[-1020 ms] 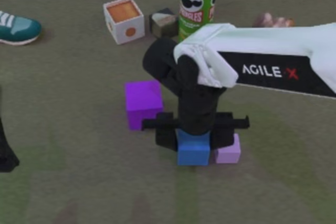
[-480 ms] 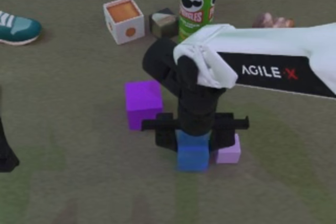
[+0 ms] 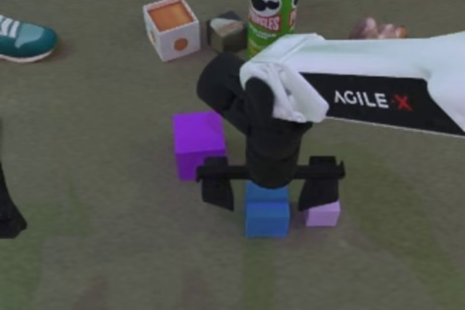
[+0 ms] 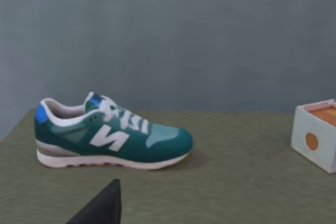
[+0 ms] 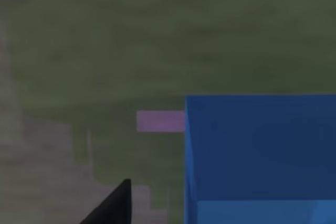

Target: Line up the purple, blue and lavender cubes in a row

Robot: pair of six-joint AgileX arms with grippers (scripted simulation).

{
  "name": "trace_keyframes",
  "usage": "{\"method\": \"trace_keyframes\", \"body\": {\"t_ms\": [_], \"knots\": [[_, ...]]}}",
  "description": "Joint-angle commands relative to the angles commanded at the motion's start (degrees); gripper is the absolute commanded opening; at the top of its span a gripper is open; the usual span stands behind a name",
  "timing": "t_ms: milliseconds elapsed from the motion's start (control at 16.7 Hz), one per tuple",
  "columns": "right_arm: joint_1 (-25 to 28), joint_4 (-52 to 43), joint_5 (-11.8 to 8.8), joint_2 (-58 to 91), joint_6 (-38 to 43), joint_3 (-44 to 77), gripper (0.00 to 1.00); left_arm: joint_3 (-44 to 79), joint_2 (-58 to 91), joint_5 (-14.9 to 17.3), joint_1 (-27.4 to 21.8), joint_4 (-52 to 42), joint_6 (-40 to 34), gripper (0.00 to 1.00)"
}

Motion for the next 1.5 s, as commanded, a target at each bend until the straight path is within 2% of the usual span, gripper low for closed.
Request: {"method": "trace_keyframes", "body": {"t_ms": [360, 840, 1200, 1500], "knots": [[-0.1, -1.0, 0.0, -0.3, 0.1, 0.9, 1.0, 0.0, 0.0, 0.0, 0.0, 0.0, 0.0, 1.0], [0.5, -13.9, 0.0, -4.1, 0.0, 9.8, 1.0, 0.0, 0.0, 0.0, 0.0, 0.0, 0.0, 1.0], [-0.3, -12.7, 0.3, -5.6, -0.9, 8.3, 1.0, 1.6, 1.6, 0.0, -0.5, -1.1, -0.6, 1.0], [-5.3, -5.3, 2.3, -19.3, -7.1, -3.1, 1.0, 15.3, 15.5, 0.1, -4.5, -10.4, -5.3, 1.0]]}}
